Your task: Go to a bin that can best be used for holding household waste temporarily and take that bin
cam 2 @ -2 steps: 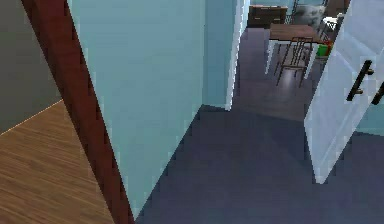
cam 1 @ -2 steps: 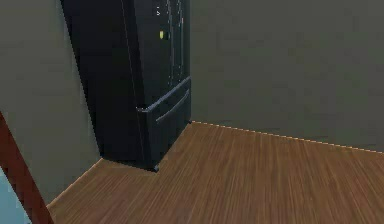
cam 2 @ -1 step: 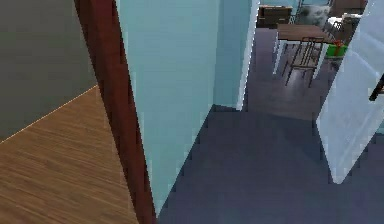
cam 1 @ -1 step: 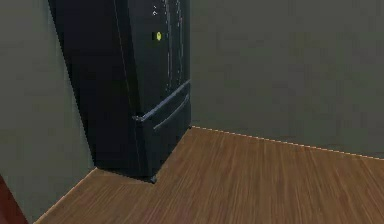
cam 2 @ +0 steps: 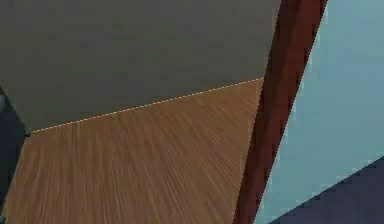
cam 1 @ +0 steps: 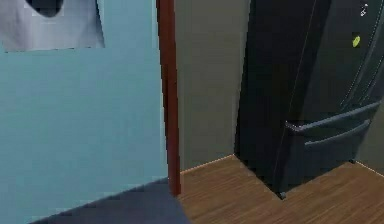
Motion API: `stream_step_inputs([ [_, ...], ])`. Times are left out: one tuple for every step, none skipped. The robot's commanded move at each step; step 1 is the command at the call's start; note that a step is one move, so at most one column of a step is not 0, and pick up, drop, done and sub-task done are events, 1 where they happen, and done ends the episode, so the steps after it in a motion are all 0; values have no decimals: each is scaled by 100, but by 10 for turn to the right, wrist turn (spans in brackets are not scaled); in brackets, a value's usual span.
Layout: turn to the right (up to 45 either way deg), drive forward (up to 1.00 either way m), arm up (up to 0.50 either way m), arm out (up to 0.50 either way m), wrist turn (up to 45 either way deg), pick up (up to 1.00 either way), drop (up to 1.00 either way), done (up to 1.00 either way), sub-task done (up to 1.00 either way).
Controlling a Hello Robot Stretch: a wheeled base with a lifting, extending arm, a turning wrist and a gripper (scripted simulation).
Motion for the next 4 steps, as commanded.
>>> stream_step_inputs([
  [-420,0,0,0,0,0,0,0,0],
  [0,85,0,0,0,0,0,0,0],
  [-450,0,0,0,0,0,0,0,0],
  [-450,0,0,0,0,0,0,0,0],
])
